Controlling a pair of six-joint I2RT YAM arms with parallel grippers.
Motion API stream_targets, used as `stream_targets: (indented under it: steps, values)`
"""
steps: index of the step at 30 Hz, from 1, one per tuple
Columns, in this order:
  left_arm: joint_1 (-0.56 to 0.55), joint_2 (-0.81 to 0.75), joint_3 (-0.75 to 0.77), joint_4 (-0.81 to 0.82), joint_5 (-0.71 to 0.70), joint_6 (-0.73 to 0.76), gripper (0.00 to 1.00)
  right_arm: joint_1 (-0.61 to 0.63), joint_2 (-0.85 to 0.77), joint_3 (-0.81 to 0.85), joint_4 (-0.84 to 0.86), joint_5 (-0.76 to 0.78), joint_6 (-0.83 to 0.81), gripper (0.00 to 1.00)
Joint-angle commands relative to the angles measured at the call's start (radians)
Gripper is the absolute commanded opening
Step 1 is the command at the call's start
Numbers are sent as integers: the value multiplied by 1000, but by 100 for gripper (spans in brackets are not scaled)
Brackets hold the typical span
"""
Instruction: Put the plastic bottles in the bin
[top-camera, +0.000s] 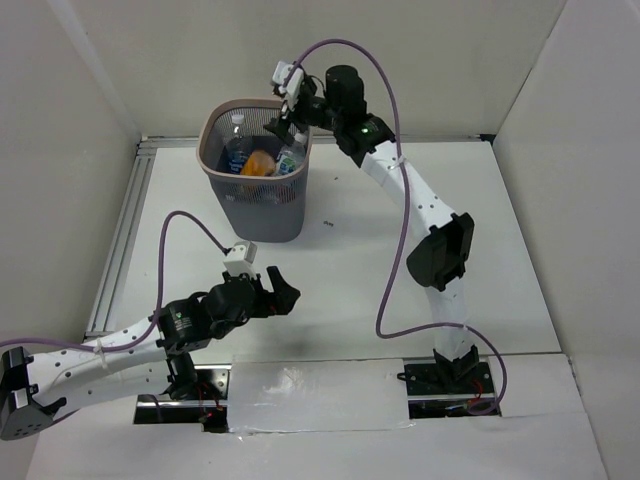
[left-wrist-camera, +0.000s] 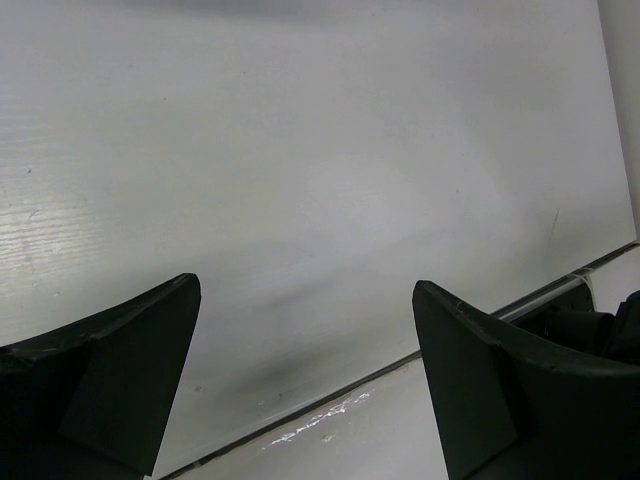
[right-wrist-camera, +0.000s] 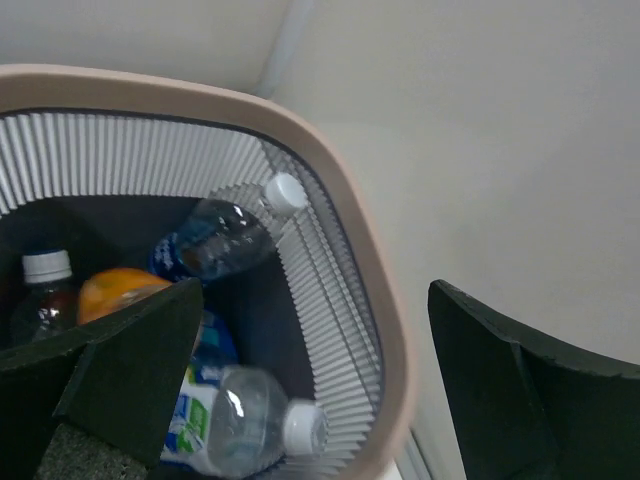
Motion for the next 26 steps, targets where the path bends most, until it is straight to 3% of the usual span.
stream_targets:
  steps: [1,7,11,18,19,20,23,26]
  values:
    - [-6,-11,35,44,-33,43,100,-56,-97,19,23,36,102,100]
    - [42,49,92,80,15,146,100,-131,-210,-7,-61,235,254,100]
    - [75,89,179,80,75,262,100,-305,-285,-61,-214,291,371,100]
    - [164,138,253,80,177,379,100,-401,-460,-556,-393,735,553,100]
    - [184,149,253,80,196,393,100,-436,-561,-772,-364,748,564,100]
    - [184,149,253,80,196,393,100,-436,-562,-774,-332,737,564,100]
    - [224,149,275,71,220,418,100,-498,-727,-1055,-203,679,555,100]
    - [263,158,275,71,230,445,100,-536,-827,-1199,-174,647,587,100]
